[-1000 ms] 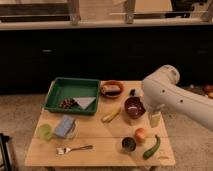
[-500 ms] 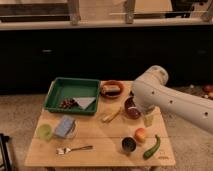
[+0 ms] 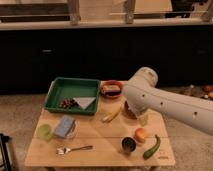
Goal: Place banana in metal cup
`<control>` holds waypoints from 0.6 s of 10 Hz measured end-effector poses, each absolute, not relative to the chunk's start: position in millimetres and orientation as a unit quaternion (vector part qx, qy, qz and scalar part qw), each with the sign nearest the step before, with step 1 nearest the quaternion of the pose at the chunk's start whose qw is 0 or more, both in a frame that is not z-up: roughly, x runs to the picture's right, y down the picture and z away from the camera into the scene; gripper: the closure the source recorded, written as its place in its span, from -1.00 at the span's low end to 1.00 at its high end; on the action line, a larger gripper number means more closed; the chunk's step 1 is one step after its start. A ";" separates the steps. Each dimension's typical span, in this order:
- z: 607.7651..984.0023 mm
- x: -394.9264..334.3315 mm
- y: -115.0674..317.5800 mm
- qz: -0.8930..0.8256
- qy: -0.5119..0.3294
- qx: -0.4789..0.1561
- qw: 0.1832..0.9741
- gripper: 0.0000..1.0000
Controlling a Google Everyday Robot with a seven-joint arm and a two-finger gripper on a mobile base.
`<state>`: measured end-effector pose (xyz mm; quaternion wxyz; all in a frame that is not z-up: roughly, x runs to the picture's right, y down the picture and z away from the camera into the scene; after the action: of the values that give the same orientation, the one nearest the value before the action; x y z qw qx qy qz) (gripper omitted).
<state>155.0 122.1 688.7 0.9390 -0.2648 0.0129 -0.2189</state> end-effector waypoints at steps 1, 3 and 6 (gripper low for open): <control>689.4 151.5 123.1 -0.230 0.015 -0.265 0.936 -0.60; 690.8 146.4 121.3 -0.243 0.014 -0.263 0.934 -0.60; 693.2 127.5 119.3 -0.267 0.017 -0.263 0.927 -0.60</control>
<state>127.5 119.3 693.2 0.9270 -0.2631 0.0169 -0.2669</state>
